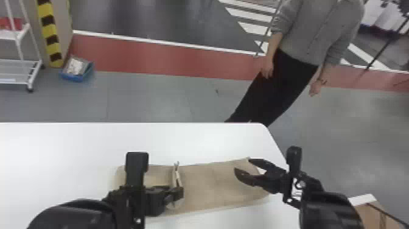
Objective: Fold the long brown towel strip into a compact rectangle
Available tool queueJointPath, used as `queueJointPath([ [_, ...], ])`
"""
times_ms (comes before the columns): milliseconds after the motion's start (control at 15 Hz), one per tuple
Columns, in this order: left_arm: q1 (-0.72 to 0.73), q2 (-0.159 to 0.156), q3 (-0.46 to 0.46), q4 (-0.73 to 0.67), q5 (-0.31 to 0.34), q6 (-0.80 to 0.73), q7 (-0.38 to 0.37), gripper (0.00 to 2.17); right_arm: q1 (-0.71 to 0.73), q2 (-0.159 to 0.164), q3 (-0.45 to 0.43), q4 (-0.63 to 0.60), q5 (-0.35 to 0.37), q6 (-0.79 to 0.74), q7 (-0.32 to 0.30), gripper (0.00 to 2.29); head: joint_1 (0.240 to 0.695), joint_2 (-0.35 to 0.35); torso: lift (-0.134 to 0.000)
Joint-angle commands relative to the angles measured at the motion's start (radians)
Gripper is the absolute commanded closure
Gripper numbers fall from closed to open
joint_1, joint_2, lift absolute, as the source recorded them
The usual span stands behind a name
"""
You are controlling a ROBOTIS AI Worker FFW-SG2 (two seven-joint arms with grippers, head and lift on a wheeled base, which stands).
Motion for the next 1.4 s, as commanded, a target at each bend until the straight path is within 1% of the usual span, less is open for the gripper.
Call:
queueJointPath([
  [0,-0.001,-0.003,0.009,0.001,0.01,-0.009,-0.009,0.02,-0.002,0.007,0.015,-0.002,0.0,0.003,-0.007,0.09,0.695,-0.35,0.0],
  [133,-0.001,-0.003,0.021,-0.01,0.01,-0.009,-0.009,0.02,-0.002,0.012,0.015,-0.006,-0.003,0.025,-0.007,0.09,0.695,-0.35,0.0],
  [200,0.004,-0.003,0.032,-0.028,0.0,-0.006,-0.007,0.02,-0.002,0.026,0.015,-0.032,-0.003,0.055,-0.007,0.09,0.695,-0.35,0.0],
  [267,0.012,-0.003,0.036,-0.056,-0.017,-0.003,-0.006,0.02,0.001,0.049,0.007,-0.071,-0.003,0.095,-0.007,0.09,0.695,-0.35,0.0],
  [333,0.027,-0.003,0.036,-0.096,-0.059,0.0,0.002,0.02,0.013,0.061,0.002,-0.111,-0.013,0.151,-0.007,0.09,0.695,-0.35,0.0],
  [400,0.048,-0.003,0.052,-0.137,-0.118,0.006,0.01,0.02,0.029,0.077,0.001,-0.143,-0.023,0.212,-0.005,0.12,0.695,-0.35,0.0],
  [467,0.082,-0.003,0.089,-0.189,-0.164,0.015,0.003,0.02,0.039,0.107,-0.004,-0.209,-0.026,0.283,-0.005,0.2,0.695,-0.35,0.0],
  [533,0.104,-0.003,0.116,-0.228,-0.185,0.015,0.0,0.03,0.05,0.129,-0.008,-0.278,-0.026,0.362,-0.005,0.22,0.695,-0.35,0.0],
  [600,0.105,-0.003,0.119,-0.246,-0.198,0.015,0.003,0.04,0.053,0.156,-0.019,-0.333,-0.033,0.467,-0.002,0.22,0.695,-0.35,0.0],
  [733,0.128,0.052,0.165,-0.272,-0.256,0.003,0.008,0.04,0.09,0.202,-0.013,-0.436,-0.062,0.577,-0.007,0.22,0.695,-0.35,0.0],
  [800,0.148,0.066,0.213,-0.28,-0.291,0.003,-0.012,0.07,0.102,0.233,-0.002,-0.48,-0.058,0.614,-0.008,0.27,0.695,-0.35,0.0],
  [867,0.168,0.069,0.259,-0.283,-0.319,-0.009,-0.046,0.09,0.107,0.254,0.004,-0.503,-0.047,0.654,-0.015,0.28,0.695,-0.35,0.0],
  [933,0.193,0.077,0.309,-0.297,-0.342,-0.009,-0.084,0.09,0.113,0.271,0.019,-0.522,-0.039,0.669,-0.036,0.29,0.695,-0.328,0.0],
  [1000,0.211,0.092,0.339,-0.312,-0.346,-0.025,-0.104,0.09,0.122,0.274,0.045,-0.522,-0.036,0.678,-0.065,0.29,0.695,-0.289,0.0],
  [1133,0.229,0.127,0.356,-0.314,-0.346,-0.065,-0.119,0.09,0.144,0.274,0.117,-0.546,-0.027,0.681,-0.133,0.29,0.695,-0.229,0.0],
  [1200,0.232,0.141,0.362,-0.312,-0.346,-0.071,-0.125,0.09,0.158,0.274,0.151,-0.563,-0.021,0.681,-0.177,0.29,0.695,-0.181,0.0],
  [1333,0.24,0.149,0.398,-0.312,-0.348,-0.08,-0.148,0.09,0.174,0.277,0.206,-0.579,-0.021,0.694,-0.243,0.29,0.695,-0.14,0.0],
])
